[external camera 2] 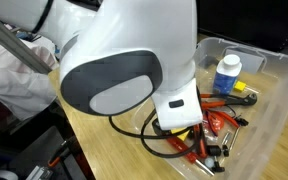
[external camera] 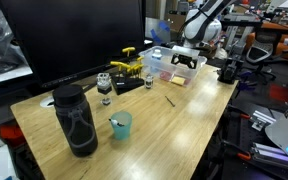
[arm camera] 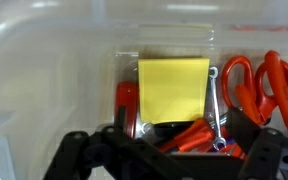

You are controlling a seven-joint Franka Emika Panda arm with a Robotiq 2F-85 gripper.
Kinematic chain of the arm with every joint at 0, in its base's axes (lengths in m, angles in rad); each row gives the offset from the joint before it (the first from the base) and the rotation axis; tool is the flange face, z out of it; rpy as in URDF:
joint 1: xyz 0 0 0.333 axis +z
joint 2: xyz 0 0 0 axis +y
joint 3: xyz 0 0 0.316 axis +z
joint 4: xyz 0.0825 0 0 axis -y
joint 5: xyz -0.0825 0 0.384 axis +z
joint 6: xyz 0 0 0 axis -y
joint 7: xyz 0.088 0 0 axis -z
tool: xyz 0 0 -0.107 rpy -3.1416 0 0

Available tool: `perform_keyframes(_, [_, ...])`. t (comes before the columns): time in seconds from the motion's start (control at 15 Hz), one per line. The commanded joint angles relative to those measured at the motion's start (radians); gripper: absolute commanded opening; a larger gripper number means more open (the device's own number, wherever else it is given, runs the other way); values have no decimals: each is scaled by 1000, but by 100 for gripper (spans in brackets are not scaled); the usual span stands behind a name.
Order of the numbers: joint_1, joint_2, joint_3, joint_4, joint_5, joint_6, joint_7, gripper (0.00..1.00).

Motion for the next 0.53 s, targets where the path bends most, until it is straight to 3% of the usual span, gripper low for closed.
perform_keyframes(0.0, [-3, 116, 41, 60, 90, 1, -34, 100])
perform_keyframes(0.07, [-6, 121, 52, 65, 114, -6, -43, 100])
perform_keyframes(0.13, [17, 46, 13, 9, 64, -13, -12, 100])
perform_keyframes(0.27, [25, 120, 33, 43, 98, 0, -15, 100])
perform_keyframes(0.47, [21, 135, 30, 67, 101, 0, -16, 100])
